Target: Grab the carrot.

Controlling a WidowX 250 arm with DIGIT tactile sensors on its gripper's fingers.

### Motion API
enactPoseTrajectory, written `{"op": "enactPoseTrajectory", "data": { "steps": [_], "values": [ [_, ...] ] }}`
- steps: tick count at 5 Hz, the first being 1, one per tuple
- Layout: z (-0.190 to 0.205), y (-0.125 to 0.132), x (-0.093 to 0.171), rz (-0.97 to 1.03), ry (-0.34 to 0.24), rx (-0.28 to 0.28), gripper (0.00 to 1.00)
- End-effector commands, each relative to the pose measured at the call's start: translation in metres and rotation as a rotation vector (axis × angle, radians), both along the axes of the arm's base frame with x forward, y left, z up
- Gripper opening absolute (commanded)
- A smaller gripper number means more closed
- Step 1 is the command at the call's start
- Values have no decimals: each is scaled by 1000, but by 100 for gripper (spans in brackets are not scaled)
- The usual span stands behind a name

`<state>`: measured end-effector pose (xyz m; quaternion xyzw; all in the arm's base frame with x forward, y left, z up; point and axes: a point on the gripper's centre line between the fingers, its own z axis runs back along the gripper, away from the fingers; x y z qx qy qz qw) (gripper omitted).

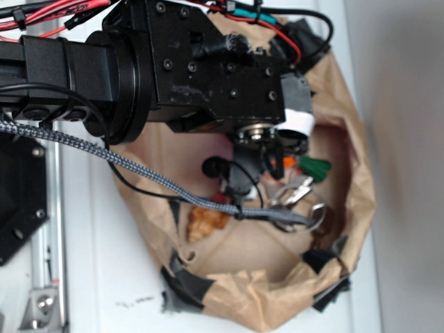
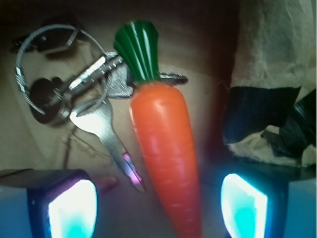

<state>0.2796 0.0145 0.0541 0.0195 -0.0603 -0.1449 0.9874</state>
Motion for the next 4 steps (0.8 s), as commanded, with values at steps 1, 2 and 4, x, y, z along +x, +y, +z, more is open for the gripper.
{"op": "enactPoseTrajectory", "data": {
  "steps": [1, 2, 4],
  "values": [
    [3, -13, -12, -42, -14, 21, 100],
    [29, -23, -29, -67, -48, -12, 100],
    [61, -19, -29, -47, -57, -94, 100]
  ]
}}
